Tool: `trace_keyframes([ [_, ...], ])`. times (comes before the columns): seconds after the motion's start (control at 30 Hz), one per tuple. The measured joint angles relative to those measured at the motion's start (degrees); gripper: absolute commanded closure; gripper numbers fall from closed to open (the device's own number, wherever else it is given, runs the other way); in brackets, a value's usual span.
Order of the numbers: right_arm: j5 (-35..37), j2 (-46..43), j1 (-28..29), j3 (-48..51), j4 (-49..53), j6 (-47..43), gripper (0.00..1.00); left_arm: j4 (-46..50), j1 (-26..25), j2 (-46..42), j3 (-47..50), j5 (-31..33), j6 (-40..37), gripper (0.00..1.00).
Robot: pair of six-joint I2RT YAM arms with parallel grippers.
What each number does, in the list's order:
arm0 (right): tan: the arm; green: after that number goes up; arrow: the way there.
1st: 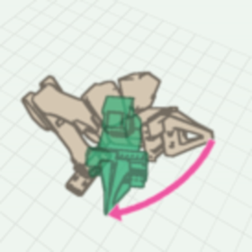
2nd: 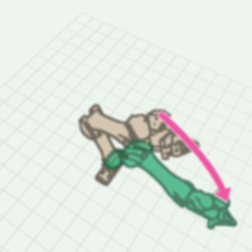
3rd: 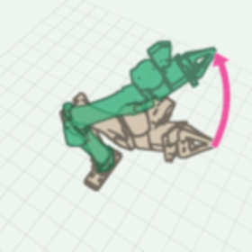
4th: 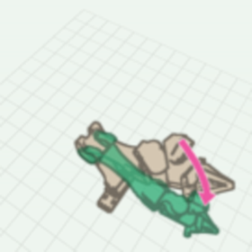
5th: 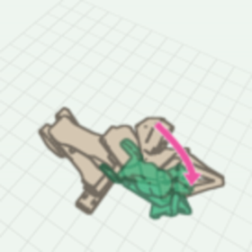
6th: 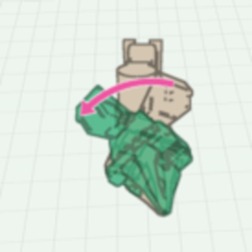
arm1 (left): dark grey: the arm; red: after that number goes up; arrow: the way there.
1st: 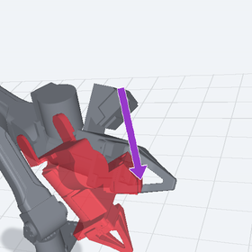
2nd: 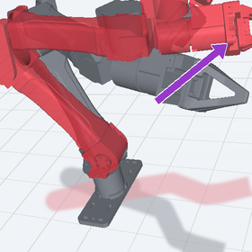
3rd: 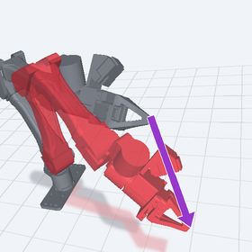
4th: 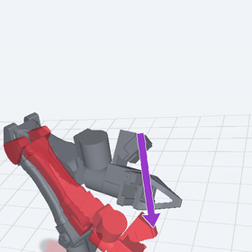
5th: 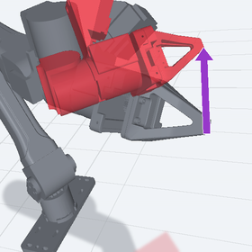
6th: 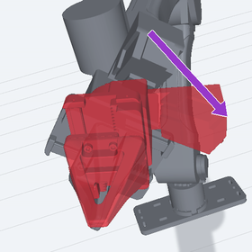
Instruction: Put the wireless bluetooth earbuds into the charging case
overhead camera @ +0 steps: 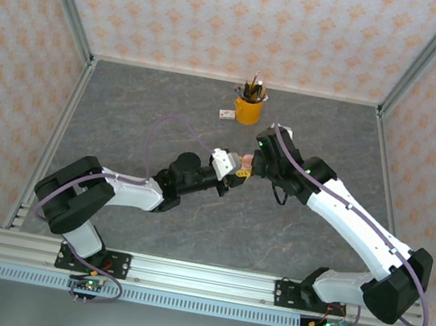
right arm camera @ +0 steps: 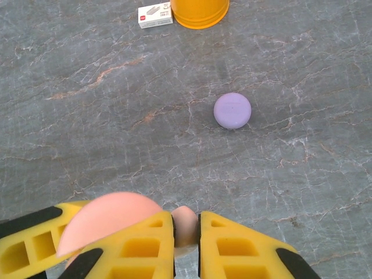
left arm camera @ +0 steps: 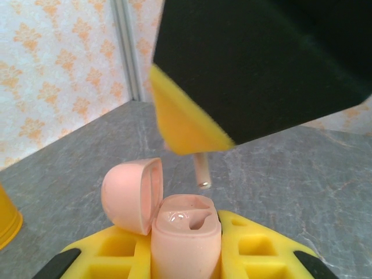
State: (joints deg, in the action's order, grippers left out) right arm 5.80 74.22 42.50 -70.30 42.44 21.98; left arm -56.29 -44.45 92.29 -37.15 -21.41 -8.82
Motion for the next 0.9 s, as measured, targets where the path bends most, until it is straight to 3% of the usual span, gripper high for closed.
trace_keyframes([
  [0.43, 0.61, -1.18, -1.38, 11.52, -1.53, 3.54, 0.87, 0.33, -0.09, -4.59, 6.21, 13.18, 1.49, 1.00],
  [0.9, -1.36, 11.37, -1.40, 18.12, -2.89, 6.29, 0.88, -1.77, -0.02, -15.06, 12.68, 7.87, 2.12, 1.00],
])
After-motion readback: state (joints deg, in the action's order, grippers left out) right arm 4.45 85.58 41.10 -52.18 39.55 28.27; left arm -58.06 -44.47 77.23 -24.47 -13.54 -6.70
